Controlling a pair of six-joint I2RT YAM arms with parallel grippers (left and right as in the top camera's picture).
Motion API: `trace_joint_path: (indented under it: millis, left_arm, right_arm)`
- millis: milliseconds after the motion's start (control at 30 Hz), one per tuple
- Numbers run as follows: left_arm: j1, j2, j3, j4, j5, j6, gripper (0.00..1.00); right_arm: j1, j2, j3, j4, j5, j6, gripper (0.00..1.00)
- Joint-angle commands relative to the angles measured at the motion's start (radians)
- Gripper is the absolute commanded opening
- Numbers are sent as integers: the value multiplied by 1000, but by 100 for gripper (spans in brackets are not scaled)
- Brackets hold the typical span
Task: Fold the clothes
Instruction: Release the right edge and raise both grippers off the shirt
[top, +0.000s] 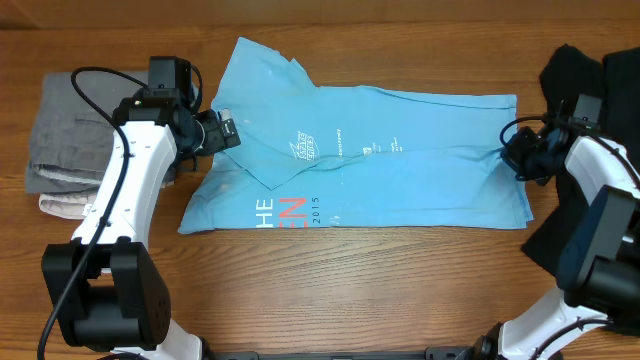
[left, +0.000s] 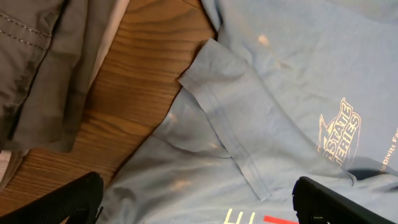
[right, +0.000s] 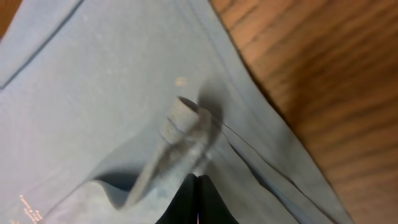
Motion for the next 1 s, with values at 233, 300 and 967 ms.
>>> trace_joint_path:
  millis: [233,300,967]
  left_arm:
    - [5,-11,-2,2,3,8,100]
    - [5,-11,-2,2,3,8,100]
    - [5,-11,-2,2,3,8,100]
  right_arm:
    - [43,100,9,140,53,-38,4]
    - [43,99,10,141,113,-38,4]
    - [90,-36,69,44,-35,-92,27]
